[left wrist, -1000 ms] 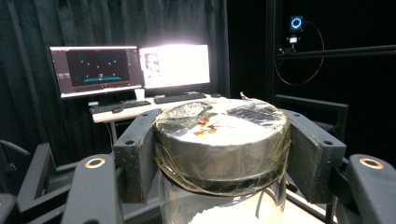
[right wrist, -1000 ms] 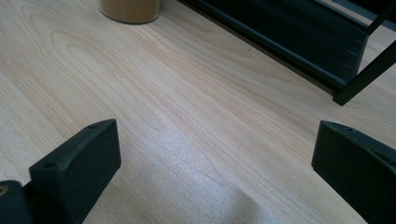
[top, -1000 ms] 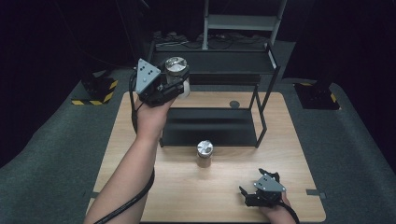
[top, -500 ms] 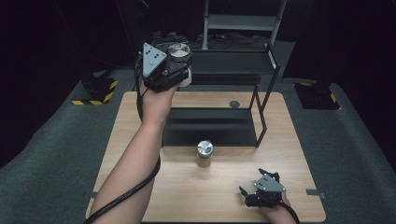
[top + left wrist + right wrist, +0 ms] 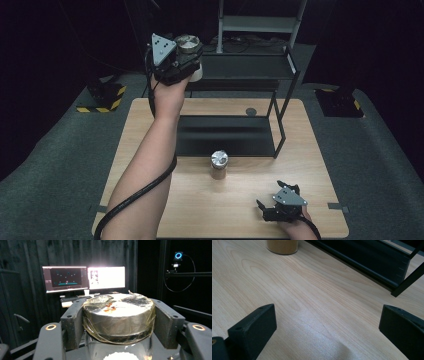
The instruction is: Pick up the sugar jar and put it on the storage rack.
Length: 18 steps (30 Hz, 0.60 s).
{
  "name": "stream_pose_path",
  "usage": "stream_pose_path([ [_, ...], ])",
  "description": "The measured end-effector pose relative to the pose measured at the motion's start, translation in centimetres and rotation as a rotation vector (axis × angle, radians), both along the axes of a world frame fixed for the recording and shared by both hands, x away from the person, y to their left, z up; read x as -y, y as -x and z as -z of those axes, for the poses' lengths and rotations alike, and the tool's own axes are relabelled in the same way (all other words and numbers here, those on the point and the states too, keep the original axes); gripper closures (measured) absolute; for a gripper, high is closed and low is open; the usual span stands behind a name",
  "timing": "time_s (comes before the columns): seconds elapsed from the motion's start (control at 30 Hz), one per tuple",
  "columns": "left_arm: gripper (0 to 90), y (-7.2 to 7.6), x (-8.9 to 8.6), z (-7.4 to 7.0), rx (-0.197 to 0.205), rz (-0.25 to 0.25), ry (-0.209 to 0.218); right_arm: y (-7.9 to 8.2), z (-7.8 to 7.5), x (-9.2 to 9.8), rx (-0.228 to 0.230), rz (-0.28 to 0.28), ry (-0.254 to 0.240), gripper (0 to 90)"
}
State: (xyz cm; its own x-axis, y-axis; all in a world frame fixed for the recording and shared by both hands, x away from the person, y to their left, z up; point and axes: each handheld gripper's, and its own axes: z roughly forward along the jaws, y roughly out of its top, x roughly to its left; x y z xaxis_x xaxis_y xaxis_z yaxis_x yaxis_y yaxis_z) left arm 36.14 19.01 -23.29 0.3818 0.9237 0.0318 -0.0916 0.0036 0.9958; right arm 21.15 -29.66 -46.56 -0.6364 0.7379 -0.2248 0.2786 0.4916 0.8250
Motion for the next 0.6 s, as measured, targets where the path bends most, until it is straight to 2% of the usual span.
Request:
stream_pose_path([
  [0.1,34.4,-0.6,0.3,-0.3,-0.001,-0.017,-0.018,0.0,0.0,0.0,0.000,0.001,-0.003,0.4],
  [0.6,34.4,-2.8,1.6,0.1,-0.020,-0.045,-0.019,0.0,0.1,0.2,0.001,-0.001,-0.011,0.4],
])
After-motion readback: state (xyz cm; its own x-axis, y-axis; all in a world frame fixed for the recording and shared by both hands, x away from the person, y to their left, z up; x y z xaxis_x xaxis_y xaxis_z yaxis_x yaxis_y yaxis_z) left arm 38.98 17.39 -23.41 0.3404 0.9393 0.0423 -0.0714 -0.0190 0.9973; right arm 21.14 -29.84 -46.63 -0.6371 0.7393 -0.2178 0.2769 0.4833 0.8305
